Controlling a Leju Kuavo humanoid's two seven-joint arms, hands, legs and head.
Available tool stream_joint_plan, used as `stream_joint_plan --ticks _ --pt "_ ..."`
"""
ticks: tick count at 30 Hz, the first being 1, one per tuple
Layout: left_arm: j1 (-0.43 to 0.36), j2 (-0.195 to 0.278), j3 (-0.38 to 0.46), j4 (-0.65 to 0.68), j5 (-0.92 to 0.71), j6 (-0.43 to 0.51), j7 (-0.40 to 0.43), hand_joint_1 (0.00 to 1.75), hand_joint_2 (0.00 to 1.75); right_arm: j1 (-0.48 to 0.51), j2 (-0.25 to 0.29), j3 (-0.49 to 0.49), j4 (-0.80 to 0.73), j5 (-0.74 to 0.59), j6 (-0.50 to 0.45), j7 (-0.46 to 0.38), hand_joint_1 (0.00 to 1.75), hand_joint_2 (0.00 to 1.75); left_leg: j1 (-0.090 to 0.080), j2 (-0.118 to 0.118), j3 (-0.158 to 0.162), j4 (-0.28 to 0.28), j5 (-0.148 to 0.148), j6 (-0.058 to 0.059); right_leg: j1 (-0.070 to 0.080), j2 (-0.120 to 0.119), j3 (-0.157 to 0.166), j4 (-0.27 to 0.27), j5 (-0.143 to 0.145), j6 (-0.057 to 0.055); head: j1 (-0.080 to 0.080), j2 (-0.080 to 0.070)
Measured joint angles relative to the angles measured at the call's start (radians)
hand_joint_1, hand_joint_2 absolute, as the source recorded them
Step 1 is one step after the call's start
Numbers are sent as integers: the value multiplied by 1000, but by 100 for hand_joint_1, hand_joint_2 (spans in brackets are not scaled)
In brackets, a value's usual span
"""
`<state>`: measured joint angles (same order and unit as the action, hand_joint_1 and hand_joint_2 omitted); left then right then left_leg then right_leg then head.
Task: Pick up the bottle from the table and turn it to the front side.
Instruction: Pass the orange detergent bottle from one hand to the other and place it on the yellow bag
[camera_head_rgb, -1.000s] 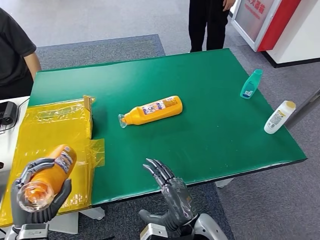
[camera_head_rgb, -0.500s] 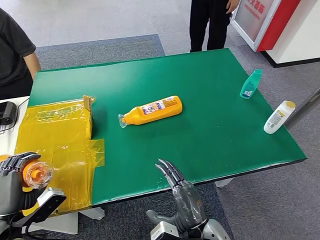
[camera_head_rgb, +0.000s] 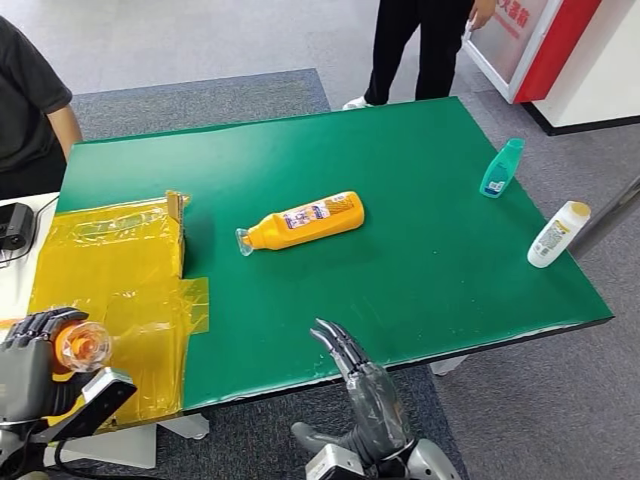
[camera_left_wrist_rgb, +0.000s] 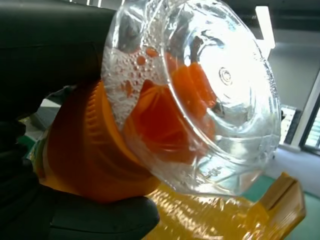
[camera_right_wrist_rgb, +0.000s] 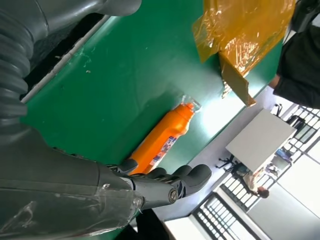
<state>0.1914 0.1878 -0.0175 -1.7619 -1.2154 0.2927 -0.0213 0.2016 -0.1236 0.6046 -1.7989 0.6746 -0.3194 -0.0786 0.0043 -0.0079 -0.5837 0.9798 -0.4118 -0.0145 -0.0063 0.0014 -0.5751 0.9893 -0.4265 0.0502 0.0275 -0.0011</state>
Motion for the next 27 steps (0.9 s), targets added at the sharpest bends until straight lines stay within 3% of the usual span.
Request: stream_joint_plan --ticks 6,15,27 --pt "-107 -14 -18 191 -28 -23 13 175 175 -8 0 5 12 -52 31 -35 0 175 0 0 0 0 1 0 0 0 0 0 1 0 0 0" --pt "-319 -84 -135 381 -96 -131 105 175 175 -51 2 28 88 -64 94 -48 0 175 -1 0 0 0 2 1 0 0 1 0 4 0 0 0" --pt "-361 -117 -224 418 -85 -130 111 172 175 -60 3 31 125 -54 107 -48 0 175 0 0 0 0 2 0 0 0 0 0 3 0 0 0"
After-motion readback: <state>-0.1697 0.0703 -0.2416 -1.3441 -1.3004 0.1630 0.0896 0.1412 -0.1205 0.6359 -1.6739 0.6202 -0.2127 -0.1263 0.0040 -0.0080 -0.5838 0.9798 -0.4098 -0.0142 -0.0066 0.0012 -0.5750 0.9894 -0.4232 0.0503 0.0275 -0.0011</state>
